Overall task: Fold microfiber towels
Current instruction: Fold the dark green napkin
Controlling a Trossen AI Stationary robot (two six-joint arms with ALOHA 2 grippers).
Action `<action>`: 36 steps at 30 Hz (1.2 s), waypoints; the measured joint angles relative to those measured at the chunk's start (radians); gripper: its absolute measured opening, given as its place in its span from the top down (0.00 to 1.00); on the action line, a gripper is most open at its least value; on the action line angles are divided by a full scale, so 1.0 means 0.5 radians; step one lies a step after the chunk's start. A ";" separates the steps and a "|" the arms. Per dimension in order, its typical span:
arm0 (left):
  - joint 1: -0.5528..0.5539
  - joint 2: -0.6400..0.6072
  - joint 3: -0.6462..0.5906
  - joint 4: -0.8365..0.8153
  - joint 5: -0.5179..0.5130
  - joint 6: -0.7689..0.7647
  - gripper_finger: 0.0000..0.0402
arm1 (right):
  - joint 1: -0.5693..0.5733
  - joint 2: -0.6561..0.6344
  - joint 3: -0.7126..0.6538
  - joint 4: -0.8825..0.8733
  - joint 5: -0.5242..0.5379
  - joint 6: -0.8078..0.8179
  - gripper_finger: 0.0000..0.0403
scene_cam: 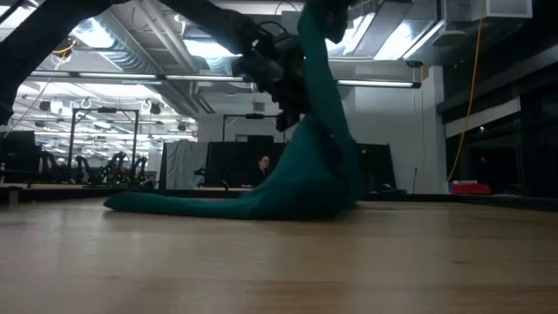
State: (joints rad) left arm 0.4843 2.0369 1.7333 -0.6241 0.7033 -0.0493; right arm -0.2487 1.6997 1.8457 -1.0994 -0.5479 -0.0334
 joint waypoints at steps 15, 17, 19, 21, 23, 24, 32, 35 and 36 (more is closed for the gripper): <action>0.579 -0.588 0.103 -0.207 -0.287 0.054 1.00 | -0.420 -0.385 0.120 0.070 0.698 0.210 1.00; 0.642 -0.687 0.103 -0.205 -0.289 0.034 1.00 | -0.481 -0.426 0.120 0.084 0.701 0.210 1.00; 0.703 -0.771 0.103 -0.216 -0.292 0.018 1.00 | -0.523 -0.456 0.120 0.135 0.717 0.218 1.00; 0.750 -0.844 0.103 -0.235 -0.321 0.014 1.00 | -0.560 -0.485 0.120 0.168 0.750 0.224 1.00; 0.805 -0.926 0.103 -0.252 -0.349 0.014 1.00 | -0.594 -0.507 0.120 0.208 0.783 0.224 1.00; 0.831 -0.970 0.103 -0.257 -0.368 0.014 1.00 | -0.612 -0.518 0.120 0.232 0.790 0.224 1.00; 1.068 -1.223 0.102 -0.336 -0.422 0.023 1.00 | -0.765 -0.558 0.120 0.304 0.797 0.216 1.00; 1.170 -1.278 0.102 -0.346 -0.412 0.030 1.00 | -0.821 -0.558 0.119 0.347 0.794 0.216 1.00; 1.205 -1.289 0.102 -0.351 -0.409 0.030 1.00 | -0.843 -0.558 0.119 0.377 0.776 0.217 1.00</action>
State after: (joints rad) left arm 1.0866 1.3925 1.7844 -0.7997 0.4989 -0.0345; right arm -0.6700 1.4208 1.9053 -0.9108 -0.1599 0.0750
